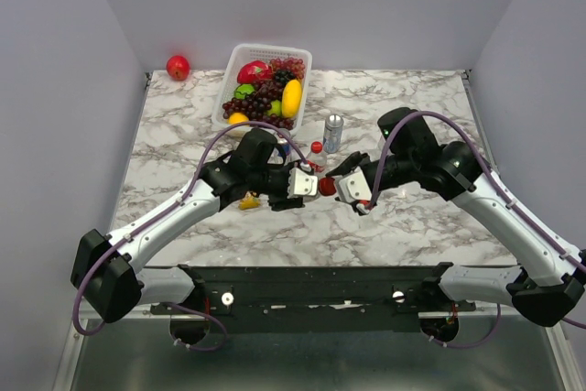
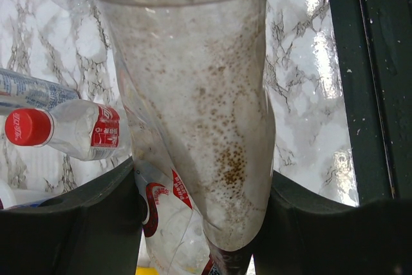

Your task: Screw on the bottle caps

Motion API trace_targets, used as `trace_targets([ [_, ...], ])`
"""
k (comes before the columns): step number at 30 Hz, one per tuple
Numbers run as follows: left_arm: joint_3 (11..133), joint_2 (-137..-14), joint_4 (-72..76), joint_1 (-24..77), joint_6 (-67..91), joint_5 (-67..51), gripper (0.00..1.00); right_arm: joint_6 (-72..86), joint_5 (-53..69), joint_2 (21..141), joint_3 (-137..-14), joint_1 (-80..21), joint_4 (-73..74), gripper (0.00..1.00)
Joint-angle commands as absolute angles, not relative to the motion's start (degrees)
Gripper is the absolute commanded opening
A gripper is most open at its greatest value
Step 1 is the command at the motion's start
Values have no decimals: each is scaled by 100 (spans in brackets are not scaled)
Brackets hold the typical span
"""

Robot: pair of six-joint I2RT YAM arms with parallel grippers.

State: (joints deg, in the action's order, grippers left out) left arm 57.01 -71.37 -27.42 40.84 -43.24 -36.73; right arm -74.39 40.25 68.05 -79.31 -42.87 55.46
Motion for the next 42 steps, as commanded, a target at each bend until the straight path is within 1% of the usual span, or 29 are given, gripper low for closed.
trace_targets([
  [1,5906,-7154,-2654,4087,-4333,-3858,0,-7471,3955,6864,-7857,-4351,5370,59],
  [5,5880,-7137,-2593,4078,-4298,-3841,0,-7410,3981,6934,-7866,-4359,5414,55],
  [8,5862,-7146,-2531,4078,-4219,-3754,0,-7094,4043,6987,-7901,-4368,5344,47],
  [9,5828,-7128,-2357,4087,-4149,-3666,0,-6893,4034,7013,-7962,-4368,5187,42],
  [11,5740,-7049,-2006,4104,-3676,-3377,0,-6059,3912,7127,-8015,-4368,4923,39],
  [12,5591,-6988,-1412,4122,-3448,-2853,0,-5664,3598,7171,-8016,-4368,4461,35],
  [13,5485,-6918,-1058,4139,-3123,-2578,0,-4694,3369,7241,-8059,-4359,4221,32],
  [14,5389,-6769,-741,4148,-2711,-2323,0,-4171,3105,7460,-8129,-4359,4036,29],
  [15,5205,-6689,-155,4175,-2533,-1607,0,-3679,2633,7575,-8382,-4342,3851,20],
  [16,5151,-6645,-10,4279,-2418,-1252,0,-2839,2532,7698,-8507,-4307,3841,17],
  [17,5133,-6618,252,4350,-2286,-804,0,-2404,2488,7838,-8560,-4263,3797,11],
  [18,5115,-6627,490,4411,-2268,-417,0,-1860,2044,7857,-8578,-4193,3562,0],
  [19,5133,-6653,579,4473,-2285,326,0,-654,1795,7901,-8613,-4166,3499,0],
  [20,5124,-6723,650,4578,-2337,630,0,-85,1732,7971,-8700,-4009,3524,0],
  [21,5124,-6758,798,4614,-2373,859,0,521,2254,8198,-8779,-3860,3690,0],
  [22,5107,-6794,878,4632,-2399,1244,0,1537,2790,8331,-8815,-3676,3709,0],
  [23,5080,-6837,940,4632,-2443,1352,0,1712,3378,8436,-8815,-3500,3622,0],
  [25,5028,-6882,1019,4641,-2549,1494,0,1670,3568,8665,-8929,-3428,3595,1],
  [26,5001,-6925,1020,4641,-2558,1616,0,1661,3708,8744,-9034,-3367,3577,2],
  [28,4913,-6908,985,4641,-2505,1635,0,1705,3937,8798,-9123,-3191,3464,15],
  [29,4878,-6865,932,4632,-2514,1522,0,1722,3955,8780,-9158,-3043,3393,25],
  [30,4826,-6829,775,4632,-2505,1460,0,1705,4103,8745,-9176,-2954,3184,42],
  [33,4755,-6741,319,4588,-2479,995,0,1381,4367,8491,-9289,-2612,2901,63],
  [36,4807,-6715,-260,4526,-2548,451,0,609,4543,8227,-9404,-2426,2953,70],
  [38,4860,-6732,-526,4483,-2802,142,0,-417,4596,8035,-9431,-2408,3154,73],
  [39,4921,-6732,-754,4448,-2899,10,0,-805,4814,7981,-9413,-2417,3434,76],
  [40,4957,-6732,-886,4412,-2996,-522,0,-1635,4929,7920,-9378,-2417,3645,77],
  [42,5193,-6732,-1516,4281,-3494,-1183,0,-2431,5036,7736,-9273,-2417,4215,80],
])
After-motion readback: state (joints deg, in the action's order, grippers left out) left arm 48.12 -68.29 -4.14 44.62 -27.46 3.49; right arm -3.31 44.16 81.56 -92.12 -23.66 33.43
